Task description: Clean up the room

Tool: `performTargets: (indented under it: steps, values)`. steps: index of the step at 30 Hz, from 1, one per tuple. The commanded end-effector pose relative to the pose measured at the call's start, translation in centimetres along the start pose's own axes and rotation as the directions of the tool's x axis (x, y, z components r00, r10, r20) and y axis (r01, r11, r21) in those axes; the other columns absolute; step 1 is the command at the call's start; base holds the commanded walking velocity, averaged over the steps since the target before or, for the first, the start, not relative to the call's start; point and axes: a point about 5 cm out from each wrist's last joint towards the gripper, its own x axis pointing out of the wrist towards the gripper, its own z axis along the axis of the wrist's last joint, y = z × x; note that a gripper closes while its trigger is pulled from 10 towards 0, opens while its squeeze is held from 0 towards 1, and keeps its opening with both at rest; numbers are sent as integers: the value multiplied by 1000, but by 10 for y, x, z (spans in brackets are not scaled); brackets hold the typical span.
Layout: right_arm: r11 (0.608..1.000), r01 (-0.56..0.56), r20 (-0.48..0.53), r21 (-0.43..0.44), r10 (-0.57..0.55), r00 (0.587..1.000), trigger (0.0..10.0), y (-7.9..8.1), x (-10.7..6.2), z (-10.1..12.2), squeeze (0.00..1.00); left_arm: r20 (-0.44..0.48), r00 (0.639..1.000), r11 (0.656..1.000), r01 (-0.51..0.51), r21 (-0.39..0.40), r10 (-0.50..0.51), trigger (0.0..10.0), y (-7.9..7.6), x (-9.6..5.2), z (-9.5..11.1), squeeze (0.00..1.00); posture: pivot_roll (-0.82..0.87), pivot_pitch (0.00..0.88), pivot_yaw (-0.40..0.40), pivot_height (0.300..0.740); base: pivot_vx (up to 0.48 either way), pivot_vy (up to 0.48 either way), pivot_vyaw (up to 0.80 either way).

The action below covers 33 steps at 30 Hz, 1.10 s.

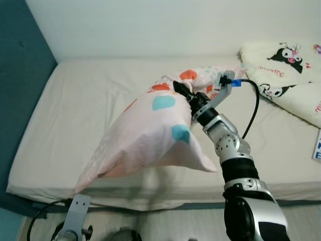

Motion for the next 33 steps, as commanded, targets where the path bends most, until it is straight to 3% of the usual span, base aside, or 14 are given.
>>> performTargets:
  steps: [1, 6, 11, 12, 13, 14, 15, 26, 28, 30, 33]
  values:
    - [998, -44, 36, -40, 45, 998, 0, 8, 4, 11, 0, -47, 999, 1000, 16, -1, -16, 10000, -4, -2, -12, 0, 45, 73, 19, 701, 0, 0, 0]
    - [999, 30, -15, -43, -31, 999, 0, 1, 0, -8, 0, -124, 991, 998, 37, -54, -44, 10000, -13, -8, -35, 0, 36, 59, 8, 725, 0, 0, 0]
    - [995, 93, -40, -47, -95, 995, 0, -5, -5, -21, 0, -136, 989, 996, 52, -76, -62, 10000, -16, -10, -39, 0, 29, 56, 8, 735, 0, 0, 0]
    - [990, 132, -56, -45, -134, 989, 1608, -9, -10, -31, 0, -139, 988, 995, 54, -87, -66, 10000, -16, -10, -41, 0, 28, 56, 5, 735, 0, 0, 0]
    - [990, 132, -56, -45, -134, 989, 1608, -9, -10, -31, 0, -139, 988, 995, 54, -87, -66, 10000, -16, -10, -41, 0, 28, 56, 5, 735, 0, 0, 0]
    - [991, 130, -73, -29, -132, 988, 10000, -10, -16, -42, 0, -139, 988, 994, 54, -98, -67, 10000, -17, -10, -41, 0, 29, 55, 2, 735, 0, 0, 0]
    - [990, 126, -118, -61, -133, 984, 10000, -9, -23, -56, 0, -138, 988, 993, 59, -101, -72, 10000, -18, -10, -41, 0, 29, 54, -1, 735, 0, 0, 788]
    - [995, 85, -211, -51, -94, 973, 10000, 4, -38, -90, 0, -141, 986, 992, 77, -104, -91, 10000, -22, -10, -41, 0, 8, 50, 1, 735, 0, 0, 788]
    - [995, 82, -288, -49, -93, 953, 10000, 8, -54, -116, 0, -144, 985, 992, 78, -103, -93, 10000, -23, -11, -42, 0, 14, 52, -7, 735, 0, 0, 784]
    - [995, 82, -288, -49, -93, 953, 10000, 8, -54, -116, 0, -144, 985, 992, 78, -103, -93, 10000, -23, -11, -42, 0, 14, 52, -7, 735, 0, 0, 781]
    - [993, 114, -326, -42, -121, 938, 10000, 8, -72, -134, 0, -145, 985, 991, 78, -106, -93, 10000, -23, -11, -42, 0, 17, 53, -8, 735, 0, 0, 788]
